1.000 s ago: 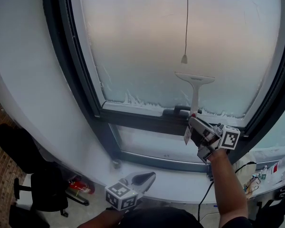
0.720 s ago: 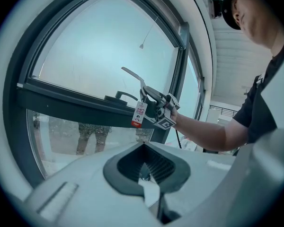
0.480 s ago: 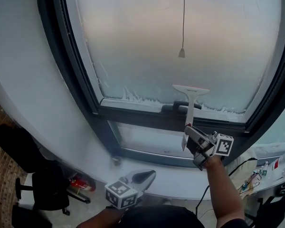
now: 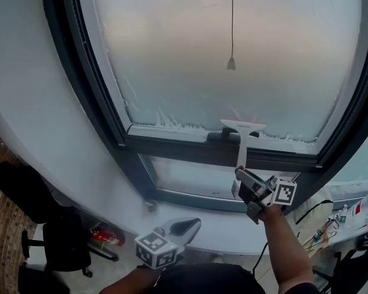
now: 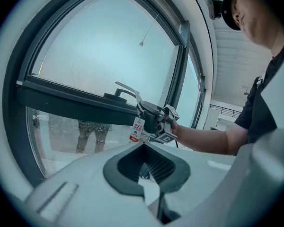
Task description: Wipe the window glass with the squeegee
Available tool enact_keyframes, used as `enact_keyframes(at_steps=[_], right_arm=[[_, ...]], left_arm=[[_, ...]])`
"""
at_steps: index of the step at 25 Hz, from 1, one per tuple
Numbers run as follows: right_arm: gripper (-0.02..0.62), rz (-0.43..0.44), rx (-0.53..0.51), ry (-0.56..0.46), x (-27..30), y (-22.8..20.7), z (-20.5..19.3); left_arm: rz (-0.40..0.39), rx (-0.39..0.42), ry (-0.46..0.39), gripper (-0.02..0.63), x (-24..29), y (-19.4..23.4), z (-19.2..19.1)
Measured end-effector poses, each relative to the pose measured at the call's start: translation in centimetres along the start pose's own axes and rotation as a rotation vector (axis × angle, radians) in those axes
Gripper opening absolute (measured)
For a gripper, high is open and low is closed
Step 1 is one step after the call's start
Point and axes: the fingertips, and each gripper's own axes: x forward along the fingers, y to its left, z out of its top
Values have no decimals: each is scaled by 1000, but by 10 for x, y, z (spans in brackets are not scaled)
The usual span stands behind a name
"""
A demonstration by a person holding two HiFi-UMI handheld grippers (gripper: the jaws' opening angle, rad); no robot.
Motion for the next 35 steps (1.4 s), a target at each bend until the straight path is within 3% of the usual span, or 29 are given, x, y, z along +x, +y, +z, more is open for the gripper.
enact_keyframes(at_steps=[24, 30, 35], right_arm=[[86, -11, 21, 11, -7, -7, -8], [86, 40, -12, -11, -16, 22, 11], [86, 75, -101, -22, -28, 61, 45]], left_arm=[[-2, 1, 1, 0, 8, -6, 0], [-6, 0, 4, 0, 12, -7, 1], [-18, 8, 6, 0, 18, -13, 3]])
